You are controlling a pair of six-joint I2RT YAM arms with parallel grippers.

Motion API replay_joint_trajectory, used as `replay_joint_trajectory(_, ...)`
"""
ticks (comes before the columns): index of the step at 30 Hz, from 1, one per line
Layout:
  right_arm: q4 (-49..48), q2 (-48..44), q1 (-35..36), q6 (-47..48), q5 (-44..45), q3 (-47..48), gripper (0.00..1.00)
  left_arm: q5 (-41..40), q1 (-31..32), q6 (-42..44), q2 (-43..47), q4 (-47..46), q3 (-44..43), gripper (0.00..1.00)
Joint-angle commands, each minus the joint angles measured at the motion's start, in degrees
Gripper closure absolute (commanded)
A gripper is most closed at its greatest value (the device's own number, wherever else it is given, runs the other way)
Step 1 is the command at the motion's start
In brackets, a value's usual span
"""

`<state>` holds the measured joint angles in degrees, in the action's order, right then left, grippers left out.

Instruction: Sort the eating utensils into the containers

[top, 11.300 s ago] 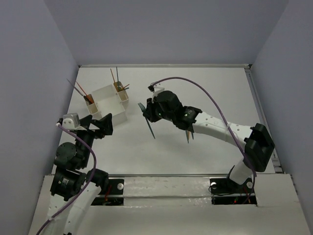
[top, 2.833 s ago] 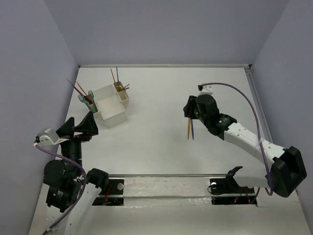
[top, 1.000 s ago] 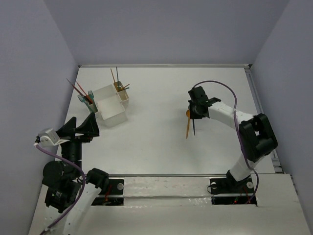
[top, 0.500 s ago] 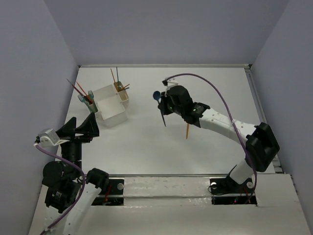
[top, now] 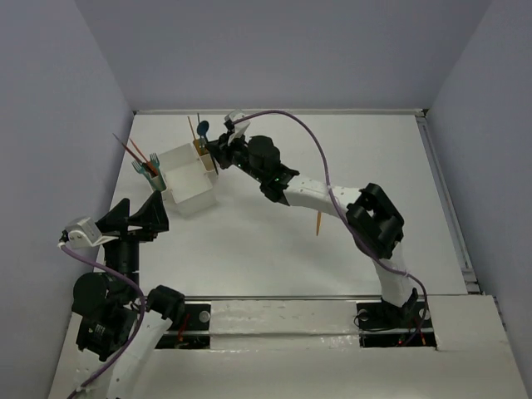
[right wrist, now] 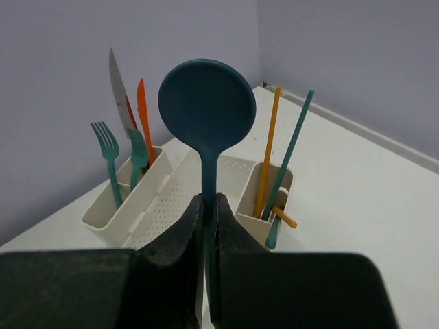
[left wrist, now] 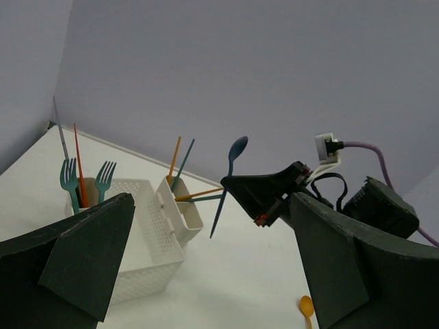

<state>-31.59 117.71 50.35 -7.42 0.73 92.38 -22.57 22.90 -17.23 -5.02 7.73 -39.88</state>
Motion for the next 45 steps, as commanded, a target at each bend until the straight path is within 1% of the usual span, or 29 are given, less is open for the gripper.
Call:
replay_joint_trajectory(1, -6.37, 5.41, 0.45, 5.22, -2.84, 9.83, 1.0, -0.46, 0.4, 0.8, -0.79, -2.1, -0.11, 0.01)
replay_joint_trajectory(3, -5.85, 8.57, 0.45, 6.01, -3.19, 13.95, 1.0, -0.63, 0.4, 0.8, -0.7, -2.1, -0.11, 0.01)
replay_joint_trajectory(9, -3.91, 13.24, 0.45, 6.72, -3.28, 20.55, 1.0, -0.55, 0.4, 0.89, -1.05, -2.36, -0.11, 0.01)
replay_joint_trajectory(17, -3.65, 17.11, 0.45, 9.44, -1.79, 22.41, 1.0, -0.55, 0.4, 0.97, -1.4, -2.37, -0.11, 0.01)
replay_joint_trajectory(23, -4.79, 17.2, 0.45, 8.57, -1.17, 19.86, 1.0, -0.81, 0.4, 0.97, -1.31, -2.37, -0.2, 0.01)
replay_joint_trajectory(24, -5.05, 17.11, 0.45, 8.39, -1.17, 18.73, 0.97, -0.81, 0.4, 1.06, -1.22, -2.37, -0.11, 0.01)
replay_joint_trajectory(25, -5.4, 16.68, 0.45, 8.04, -1.35, 18.19, 0.82, -0.81, 0.4, 0.98, -1.31, -2.54, -0.11, 0.01)
replay_joint_trajectory(27, -5.41, 16.33, 0.45, 7.86, -1.61, 17.32, 0.63, -0.81, 0.4, 0.98, -1.31, -2.45, -0.11, 0.01)
replay_joint_trajectory(28, -5.32, 15.63, 0.45, 7.6, -1.96, 17.14, 0.44, -0.64, 0.4, 1.06, -1.4, -2.45, -0.11, 0.01)
replay_joint_trajectory(29, -4.45, 15.36, 0.45, 7.51, -2.31, 17.31, 0.37, -0.64, 0.4, 0.98, -1.49, -2.54, -0.11, 0.01)
replay_joint_trajectory(31, -2.08, 14.22, 0.45, 7.51, -2.75, 18.89, 0.34, -0.64, 0.4, 0.97, -1.4, -2.63, -0.11, 0.01)
replay_joint_trajectory(33, -1.63, 12.82, 0.45, 7.51, -2.67, 18.72, 0.34, -0.64, 0.4, 0.97, -1.49, -2.63, -0.03, 0.01)
replay_joint_trajectory(35, 0.73, 10.28, 0.45, 4.97, -1.97, 18.98, 0.34, -0.55, 0.4, 0.97, -1.57, -2.72, -0.02, 0.01)
replay_joint_trajectory(37, 1.36, 7.55, 0.45, 3.56, -1.96, 17.32, 0.33, -0.46, 0.4, 0.89, -1.75, -2.8, -0.02, 0.01)
replay_joint_trajectory(38, 1.71, 5.88, 0.45, 2.94, -1.79, 14.44, 0.33, -0.46, 0.4, 0.89, -2.01, -2.8, -0.02, 0.01)
replay_joint_trajectory(39, 3.02, 1.95, 0.45, 1.81, -1.0, 12.67, 0.32, -0.46, 0.4, 0.97, -2.02, -2.8, -0.02, 0.01)
replay_joint_trajectory(40, 5.73, -0.44, 0.45, 0.4, 0.74, 10.74, 0.32, -0.46, 0.4, 0.97, -1.93, -2.89, -0.02, 0.01)
replay_joint_trajectory(41, 7.23, -2.81, 0.45, -0.13, 3.37, 5.58, 0.32, -0.63, 0.4, 1.06, -1.84, -2.72, -0.02, 0.01)
replay_joint_trajectory(42, 9.34, -8.06, 0.45, -0.75, 5.23, 2.92, 0.32, -0.72, 0.4, 0.98, -1.67, -2.54, -0.02, 0.01)
replay_joint_trajectory(43, 12.75, -10.46, 0.45, -1.62, 7.59, 0.63, 0.33, -0.72, 0.4, 0.97, -1.14, -2.37, -0.02, 0.01)
replay_joint_trajectory(44, 19.49, -12.92, 0.45, -3.29, 10.75, -1.83, 0.39, -0.64, 0.4, 0.89, -0.96, -2.37, -0.02, 0.01)
replay_joint_trajectory(45, 22.08, -15.29, 0.45, -4.09, 15.65, -7.77, 0.42, -0.64, 0.4, 0.97, -0.79, -2.45, -0.02, 0.01)
